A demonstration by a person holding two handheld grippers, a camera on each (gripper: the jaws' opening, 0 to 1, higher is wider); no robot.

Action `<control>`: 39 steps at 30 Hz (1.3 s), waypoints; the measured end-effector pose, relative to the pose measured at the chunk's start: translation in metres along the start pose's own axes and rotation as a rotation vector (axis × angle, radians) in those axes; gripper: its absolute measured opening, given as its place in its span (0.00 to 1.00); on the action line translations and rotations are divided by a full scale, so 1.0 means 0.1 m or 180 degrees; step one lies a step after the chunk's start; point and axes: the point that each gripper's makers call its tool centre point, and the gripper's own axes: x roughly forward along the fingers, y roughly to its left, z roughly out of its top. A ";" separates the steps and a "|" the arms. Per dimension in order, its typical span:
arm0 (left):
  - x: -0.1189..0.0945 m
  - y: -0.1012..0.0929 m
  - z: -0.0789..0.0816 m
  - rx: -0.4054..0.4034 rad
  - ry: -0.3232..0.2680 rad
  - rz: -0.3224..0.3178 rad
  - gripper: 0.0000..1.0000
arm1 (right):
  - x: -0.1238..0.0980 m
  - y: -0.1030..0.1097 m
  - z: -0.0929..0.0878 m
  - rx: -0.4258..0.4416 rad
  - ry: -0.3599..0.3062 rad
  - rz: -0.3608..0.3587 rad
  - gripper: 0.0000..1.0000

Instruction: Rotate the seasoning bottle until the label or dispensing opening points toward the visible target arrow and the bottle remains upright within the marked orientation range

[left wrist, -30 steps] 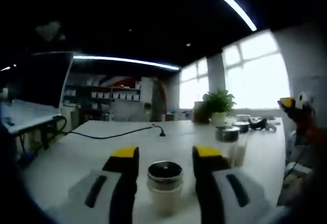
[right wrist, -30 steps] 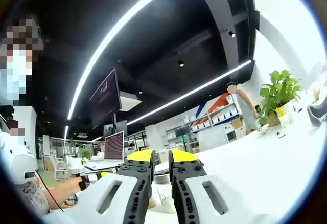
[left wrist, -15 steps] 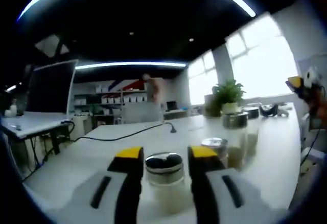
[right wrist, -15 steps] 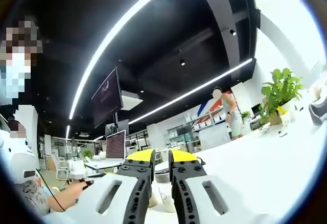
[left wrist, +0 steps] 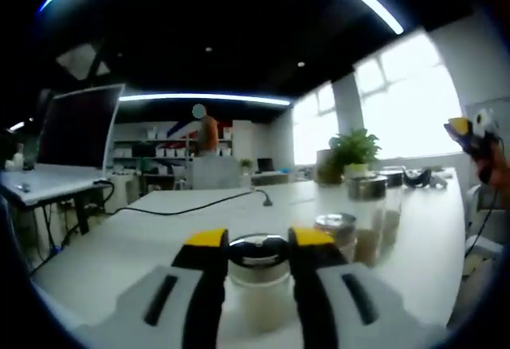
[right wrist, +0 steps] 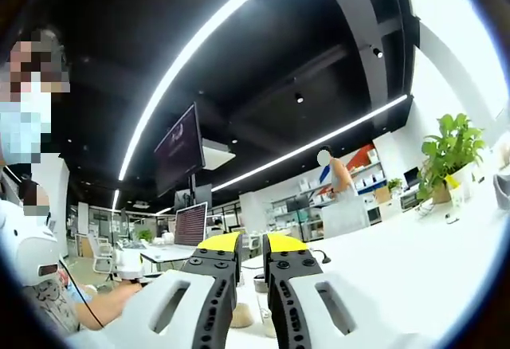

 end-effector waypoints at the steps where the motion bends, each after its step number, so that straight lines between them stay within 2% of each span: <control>1: 0.00 -0.01 0.00 -0.0017 0.0036 -0.0058 0.31 | 0.00 0.00 0.00 0.0004 -0.0001 0.0005 0.09; 4: 0.02 -0.09 -0.01 -0.0104 0.0061 -0.0301 0.31 | 0.00 -0.01 0.00 0.0000 0.0028 0.0011 0.09; 6: 0.05 -0.13 -0.01 -0.0060 0.0044 -0.0514 0.31 | 0.02 0.00 0.00 -0.0010 0.0043 0.0035 0.09; 8: 0.05 -0.17 -0.02 -0.0207 0.0075 -0.0767 0.31 | 0.05 0.01 0.00 -0.0026 0.0049 0.0065 0.09; 9: 0.06 -0.20 -0.01 -0.0089 0.0067 -0.0922 0.31 | 0.06 0.02 0.00 -0.0021 0.0049 0.0081 0.09; 11: 0.04 -0.22 -0.01 -0.0161 0.0141 -0.1160 0.31 | 0.09 0.04 -0.01 0.0009 0.0047 0.0120 0.09; 13: 0.04 -0.22 -0.01 -0.0133 0.0136 -0.1376 0.31 | 0.12 0.05 -0.03 0.0013 0.0071 0.0152 0.09; 17: 0.06 -0.23 -0.01 -0.0141 0.0200 -0.1593 0.31 | 0.17 0.07 -0.07 0.0040 0.0116 0.0206 0.09; 19: 0.05 -0.26 -0.03 0.0077 0.0289 -0.1705 0.31 | 0.19 0.07 -0.07 0.0034 0.0123 0.0219 0.09; 22: 0.06 -0.28 -0.03 0.0130 0.0371 -0.1878 0.31 | 0.21 0.07 -0.05 0.0042 0.0120 0.0234 0.09; 27: 0.07 -0.28 -0.03 0.0115 0.0388 -0.2235 0.31 | 0.23 0.12 -0.07 0.0053 0.0133 0.0272 0.09; 29: 0.07 -0.27 -0.02 0.0013 0.0386 -0.2363 0.31 | 0.23 0.13 -0.08 0.0056 0.0147 0.0270 0.09; 31: 0.08 -0.25 -0.03 0.0011 0.0381 -0.2424 0.31 | 0.23 0.13 -0.08 0.0076 0.0139 0.0257 0.09; 34: 0.06 -0.26 -0.05 -0.0080 0.0443 -0.2411 0.32 | 0.23 0.14 -0.08 0.0072 0.0116 0.0227 0.09; 35: 0.05 -0.25 -0.08 -0.0163 0.0513 -0.2352 0.35 | 0.24 0.14 -0.08 0.0074 0.0114 0.0221 0.09; 36: 0.07 -0.19 -0.12 -0.0168 0.0551 -0.2209 0.40 | 0.25 0.14 -0.09 0.0078 0.0116 0.0219 0.09; 37: 0.07 -0.12 -0.13 -0.0096 0.0483 -0.2062 0.45 | 0.26 0.15 -0.09 0.0080 0.0124 0.0223 0.09; 39: 0.01 -0.04 -0.13 -0.0188 0.0446 -0.1846 0.52 | 0.30 0.17 -0.12 0.0083 0.0145 0.0243 0.09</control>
